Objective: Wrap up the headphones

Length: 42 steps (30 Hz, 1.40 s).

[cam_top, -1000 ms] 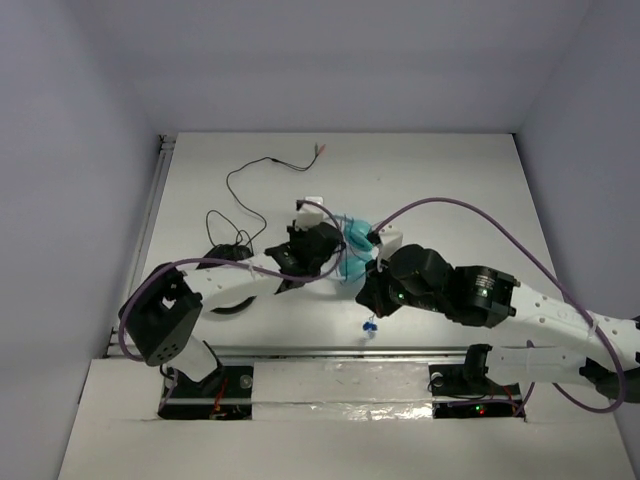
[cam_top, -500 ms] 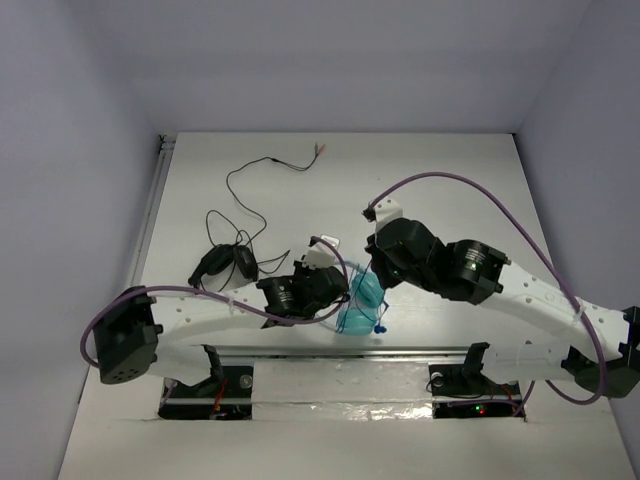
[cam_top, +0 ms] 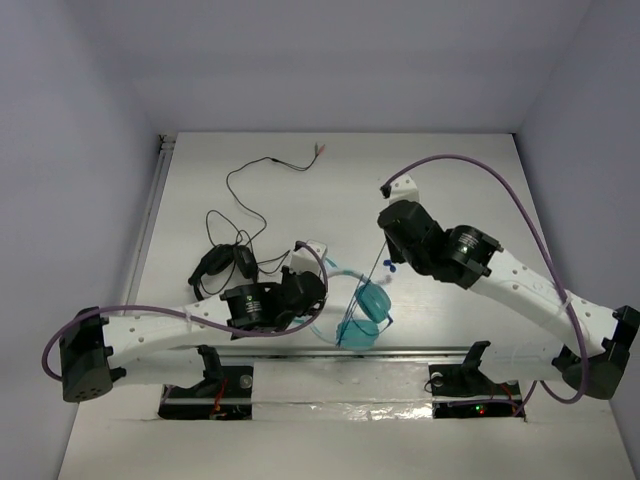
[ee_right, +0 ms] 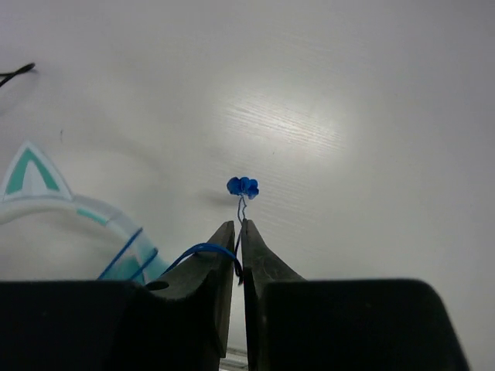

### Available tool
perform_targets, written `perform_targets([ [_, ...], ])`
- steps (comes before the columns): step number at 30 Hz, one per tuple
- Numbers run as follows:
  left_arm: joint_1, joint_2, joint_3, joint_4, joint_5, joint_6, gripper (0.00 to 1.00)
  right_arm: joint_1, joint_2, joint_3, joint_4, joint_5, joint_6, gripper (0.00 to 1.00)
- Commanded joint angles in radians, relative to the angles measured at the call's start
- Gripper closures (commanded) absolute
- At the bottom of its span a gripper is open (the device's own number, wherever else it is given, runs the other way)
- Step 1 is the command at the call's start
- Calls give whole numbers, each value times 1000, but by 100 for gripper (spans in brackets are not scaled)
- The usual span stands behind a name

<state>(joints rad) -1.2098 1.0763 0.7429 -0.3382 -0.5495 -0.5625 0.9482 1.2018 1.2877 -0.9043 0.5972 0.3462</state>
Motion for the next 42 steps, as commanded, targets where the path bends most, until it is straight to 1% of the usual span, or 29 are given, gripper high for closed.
perform_targets([
  [1, -14, -45, 43, 13, 75, 19, 100, -49, -1, 9, 152, 32, -32, 85],
  [3, -14, -79, 42, 15, 83, 19, 100, -86, 15, -20, 203, 23, -29, 85],
  [5, -14, -134, 42, 25, 111, 21, 100, -114, 13, -56, 258, -39, -23, 85],
  [6, -14, -151, 44, 40, 115, 16, 100, -143, 9, -104, 290, -80, -19, 85],
  [7, -14, -171, 47, 48, 126, 18, 100, -158, 5, -134, 361, -187, -19, 85],
  [8, -14, -199, 61, 50, 128, 16, 100, -170, 1, -163, 393, -238, -9, 85],
  [10, -14, -222, 78, 54, 119, 15, 100, -180, 5, -224, 468, -325, 16, 85],
  [12, -14, -245, 102, 60, 111, 21, 100, -180, -2, -257, 517, -372, 56, 85],
  [13, -14, -253, 111, 64, 105, 24, 100, -180, -10, -305, 588, -404, 74, 85],
  [15, -14, -271, 141, 82, 100, 33, 100, -180, -28, -358, 661, -459, 93, 86],
  [16, -14, -280, 147, 93, 100, 38, 100, -180, -62, -396, 776, -511, 103, 86],
  [17, -14, -297, 157, 106, 102, 47, 100, -189, -76, -462, 821, -526, 126, 85],
  [18, -14, -303, 165, 135, 105, 50, 100, -189, -82, -485, 858, -543, 128, 84],
  [19, -14, -306, 173, 145, 105, 50, 100, -189, -102, -510, 955, -580, 128, 84],
  [20, -14, -308, 194, 151, 102, 53, 100, -189, -114, -568, 1007, -586, 135, 81],
  [22, -5, -305, 216, 169, 79, 53, 100, -189, -131, -616, 1135, -590, 143, 77],
  [24, -5, -296, 249, 179, 56, 44, 100, -189, -137, -668, 1208, -591, 149, 70],
  [25, -5, -294, 260, 183, 43, 44, 100, -189, -136, -682, 1258, -590, 151, 70],
  [31, -5, -254, 372, 185, 17, 75, 100, -189, -85, -745, 1363, -576, 160, 68],
  [33, -5, -240, 403, 185, 20, 78, 100, -189, -77, -757, 1378, -559, 163, 64],
  [35, -5, -230, 423, 185, 19, 81, 100, -189, -79, -774, 1392, -560, 163, 57],
  [36, -5, -225, 429, 174, 11, 81, 100, -189, -82, -778, 1397, -576, 160, 54],
  [38, -5, -217, 440, 173, 7, 79, 100, -189, -111, -795, 1409, -654, 162, 53],
  [39, -5, -216, 441, 171, 6, 78, 100, -189, -111, -803, 1409, -654, 165, 53],
  [42, -5, -208, 446, 174, 3, 70, 100, -189, -128, -820, 1420, -720, 177, 53],
])
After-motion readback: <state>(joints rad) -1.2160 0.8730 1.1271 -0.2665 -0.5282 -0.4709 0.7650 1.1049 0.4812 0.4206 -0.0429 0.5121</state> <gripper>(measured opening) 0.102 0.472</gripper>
